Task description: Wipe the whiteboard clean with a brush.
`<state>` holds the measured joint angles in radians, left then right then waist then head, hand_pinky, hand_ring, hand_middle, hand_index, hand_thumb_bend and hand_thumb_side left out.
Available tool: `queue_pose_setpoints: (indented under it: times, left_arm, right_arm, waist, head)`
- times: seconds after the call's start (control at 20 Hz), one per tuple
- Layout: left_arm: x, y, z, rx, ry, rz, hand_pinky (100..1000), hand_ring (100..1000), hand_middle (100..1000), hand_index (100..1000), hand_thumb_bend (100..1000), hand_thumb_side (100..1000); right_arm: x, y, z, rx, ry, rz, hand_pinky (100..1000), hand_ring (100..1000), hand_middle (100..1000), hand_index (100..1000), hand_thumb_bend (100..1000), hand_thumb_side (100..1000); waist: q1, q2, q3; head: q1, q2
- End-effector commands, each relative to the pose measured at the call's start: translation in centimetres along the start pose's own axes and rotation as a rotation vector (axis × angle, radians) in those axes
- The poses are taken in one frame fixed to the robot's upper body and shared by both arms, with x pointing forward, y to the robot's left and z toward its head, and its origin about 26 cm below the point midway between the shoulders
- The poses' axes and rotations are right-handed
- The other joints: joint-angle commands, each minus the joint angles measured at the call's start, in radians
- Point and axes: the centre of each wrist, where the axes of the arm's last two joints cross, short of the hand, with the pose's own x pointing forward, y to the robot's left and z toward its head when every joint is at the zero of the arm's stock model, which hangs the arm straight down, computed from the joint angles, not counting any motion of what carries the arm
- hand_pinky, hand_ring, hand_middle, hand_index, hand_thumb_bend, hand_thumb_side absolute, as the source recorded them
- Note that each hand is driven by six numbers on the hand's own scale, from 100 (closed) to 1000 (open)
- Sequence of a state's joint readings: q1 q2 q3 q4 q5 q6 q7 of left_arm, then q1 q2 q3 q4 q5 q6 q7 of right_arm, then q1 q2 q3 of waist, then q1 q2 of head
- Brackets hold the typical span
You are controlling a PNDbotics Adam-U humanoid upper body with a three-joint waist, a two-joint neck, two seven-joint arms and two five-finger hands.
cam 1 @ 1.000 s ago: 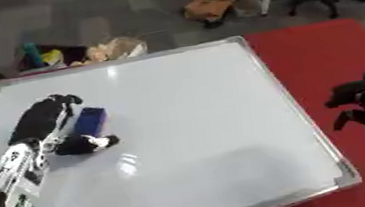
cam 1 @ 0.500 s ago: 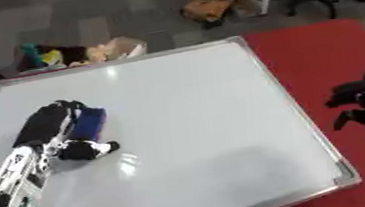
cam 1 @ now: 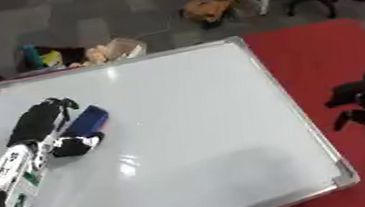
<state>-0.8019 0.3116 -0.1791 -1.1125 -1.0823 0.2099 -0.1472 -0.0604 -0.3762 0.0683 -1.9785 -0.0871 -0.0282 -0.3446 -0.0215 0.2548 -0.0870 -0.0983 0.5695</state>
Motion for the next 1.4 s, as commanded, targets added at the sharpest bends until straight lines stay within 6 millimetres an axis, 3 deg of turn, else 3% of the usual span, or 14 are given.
queue_pose_setpoints:
  times: [0.05, 0.55, 0.75, 1.15, 1.2, 1.25, 1.4]
  left_arm:
    - [-1.5, 0.6, -0.3, 0.015, 0.04, -0.02, 420, 647, 543, 782, 604, 433]
    - [-2.7, 0.3, -0.7, 0.021, 0.089, -0.035, 422, 641, 540, 777, 562, 426]
    - [-3.5, 0.2, -0.8, 0.037, 0.124, -0.047, 430, 648, 541, 763, 472, 448]
    - [-5.6, -0.2, -1.2, 0.09, 0.222, -0.072, 487, 697, 600, 767, 384, 522]
    - [-5.9, -0.3, -1.2, 0.095, 0.234, -0.075, 498, 704, 608, 768, 300, 471]
    - [-6.1, -0.3, -1.2, 0.101, 0.247, -0.078, 504, 708, 612, 768, 371, 528]
    - [-6.8, -0.5, -1.2, 0.115, 0.279, -0.084, 521, 719, 622, 766, 369, 530]
  right_arm:
    - [0.7, -0.3, -0.3, 0.003, -0.029, 0.008, 328, 584, 504, 609, 100, 950]
    - [0.7, -0.3, -0.2, 0.004, -0.028, 0.008, 328, 584, 504, 608, 100, 951]
    - [0.7, -0.3, -0.2, 0.004, -0.028, 0.008, 327, 584, 503, 608, 100, 951]
    - [0.7, -0.3, -0.2, 0.004, -0.026, 0.008, 327, 583, 503, 607, 100, 952]
    - [0.7, -0.3, -0.2, 0.004, -0.027, 0.008, 327, 583, 503, 607, 100, 955]
    - [0.7, -0.3, -0.2, 0.004, -0.026, 0.008, 327, 583, 503, 607, 100, 953]
    - [0.7, -0.3, -0.2, 0.003, -0.026, 0.008, 327, 583, 502, 606, 100, 955]
  waist:
    - [-0.001, -0.015, 0.0]
    - [-0.002, -0.014, -0.002]
    - [-0.002, -0.013, -0.002]
    - [-0.005, -0.01, -0.002]
    - [-0.005, -0.009, -0.002]
    - [-0.005, -0.009, -0.002]
    - [-0.005, -0.008, -0.003]
  head:
    - [-0.001, -0.005]
    - [-0.001, -0.008]
    - [-0.001, -0.01]
    - [-0.001, -0.012]
    - [-0.001, -0.012]
    - [-0.001, -0.012]
    - [0.0, -0.012]
